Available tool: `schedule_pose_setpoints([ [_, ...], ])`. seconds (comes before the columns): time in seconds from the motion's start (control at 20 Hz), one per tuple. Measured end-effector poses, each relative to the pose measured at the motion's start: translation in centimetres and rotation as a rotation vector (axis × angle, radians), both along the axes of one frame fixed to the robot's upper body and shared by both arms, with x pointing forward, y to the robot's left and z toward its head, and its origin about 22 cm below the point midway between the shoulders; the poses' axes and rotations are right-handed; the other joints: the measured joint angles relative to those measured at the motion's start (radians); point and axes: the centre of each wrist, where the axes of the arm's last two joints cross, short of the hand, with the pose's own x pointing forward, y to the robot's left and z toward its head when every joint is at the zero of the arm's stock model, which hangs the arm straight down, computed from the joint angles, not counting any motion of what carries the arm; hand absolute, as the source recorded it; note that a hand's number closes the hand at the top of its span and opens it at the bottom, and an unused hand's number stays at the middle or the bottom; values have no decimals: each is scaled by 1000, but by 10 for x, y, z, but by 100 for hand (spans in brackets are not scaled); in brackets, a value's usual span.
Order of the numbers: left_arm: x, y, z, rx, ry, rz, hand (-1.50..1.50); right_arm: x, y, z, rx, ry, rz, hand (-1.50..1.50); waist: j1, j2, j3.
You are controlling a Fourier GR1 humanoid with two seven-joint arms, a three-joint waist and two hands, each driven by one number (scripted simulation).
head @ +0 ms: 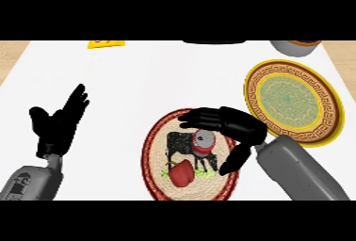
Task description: Pick the bell pepper from the placemat and place it in the plate
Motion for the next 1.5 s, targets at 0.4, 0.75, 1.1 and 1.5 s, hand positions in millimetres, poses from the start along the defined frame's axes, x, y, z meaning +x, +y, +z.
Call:
schedule_pose_setpoints([
  [0.4,1,5,3,3,6,4,0,-19,23,11,-208,-44,26,-150,-6,-2,-1],
  [0.75,-3,7,2,-1,2,6,0,-33,41,17,-390,-138,5,-150,-6,-2,0],
  [1.1,-1,6,-2,4,3,4,0,-43,66,13,-549,-194,-7,-150,-5,-1,0],
  [1.5,-1,2,-5,8,2,1,0,-47,93,6,-647,-200,-7,-150,-4,-1,0],
])
